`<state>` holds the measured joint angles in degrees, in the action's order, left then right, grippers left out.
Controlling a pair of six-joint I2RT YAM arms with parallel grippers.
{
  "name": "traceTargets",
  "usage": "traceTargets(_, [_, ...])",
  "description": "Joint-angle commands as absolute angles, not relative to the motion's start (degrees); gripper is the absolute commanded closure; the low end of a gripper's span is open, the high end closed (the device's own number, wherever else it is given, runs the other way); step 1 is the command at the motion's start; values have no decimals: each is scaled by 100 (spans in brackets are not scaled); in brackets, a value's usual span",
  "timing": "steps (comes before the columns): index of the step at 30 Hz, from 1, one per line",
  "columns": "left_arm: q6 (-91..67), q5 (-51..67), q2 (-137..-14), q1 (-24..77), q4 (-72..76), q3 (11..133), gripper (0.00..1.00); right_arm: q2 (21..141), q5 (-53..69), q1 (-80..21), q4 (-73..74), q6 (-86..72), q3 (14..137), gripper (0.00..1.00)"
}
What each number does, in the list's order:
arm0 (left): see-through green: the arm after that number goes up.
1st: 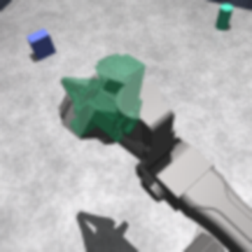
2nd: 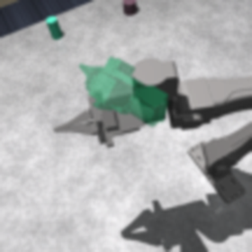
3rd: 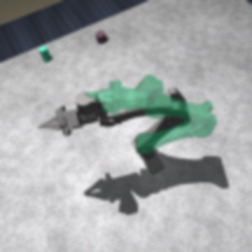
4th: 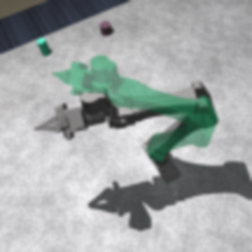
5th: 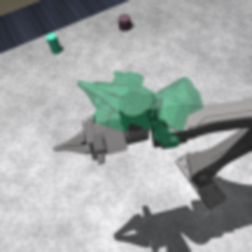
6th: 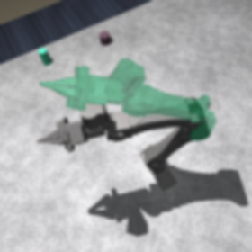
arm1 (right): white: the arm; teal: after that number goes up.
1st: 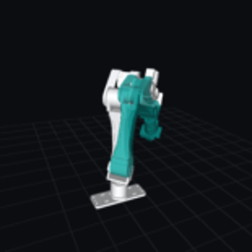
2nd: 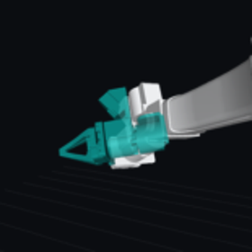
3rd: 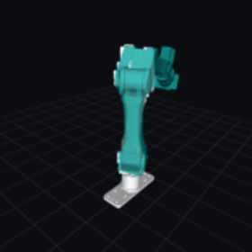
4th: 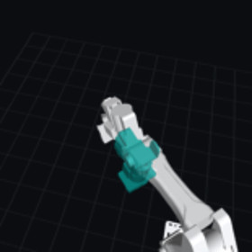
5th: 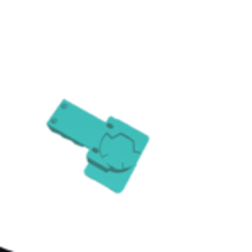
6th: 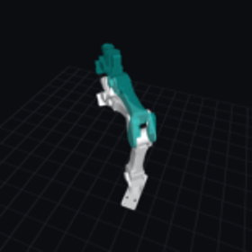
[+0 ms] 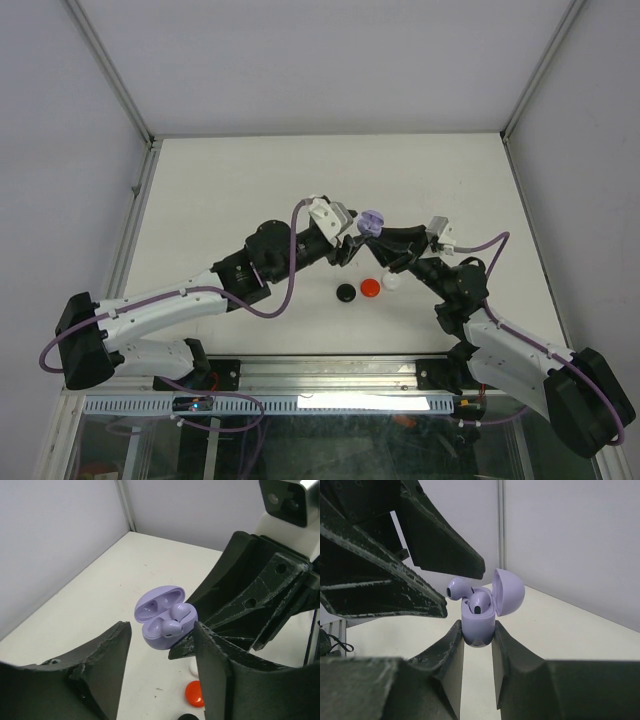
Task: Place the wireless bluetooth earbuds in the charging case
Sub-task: Place the earbud in the charging case.
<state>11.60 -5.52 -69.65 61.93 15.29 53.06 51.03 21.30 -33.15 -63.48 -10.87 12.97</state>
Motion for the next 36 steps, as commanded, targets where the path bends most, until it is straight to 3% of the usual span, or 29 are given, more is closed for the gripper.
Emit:
traceTargets(1, [478, -922, -6679, 6240, 1276, 5755, 42, 5039, 2004, -3336, -6751, -1090, 1519, 100])
traceTargets(11, [-785, -1494, -6695, 6240, 405, 6380, 10, 5031, 1732, -3334, -6547, -1103, 1582, 100])
traceTargets(36, [-932, -2206, -7269, 6167, -267, 6721, 8, 4924, 1684, -3329, -6482, -1098, 1575, 100])
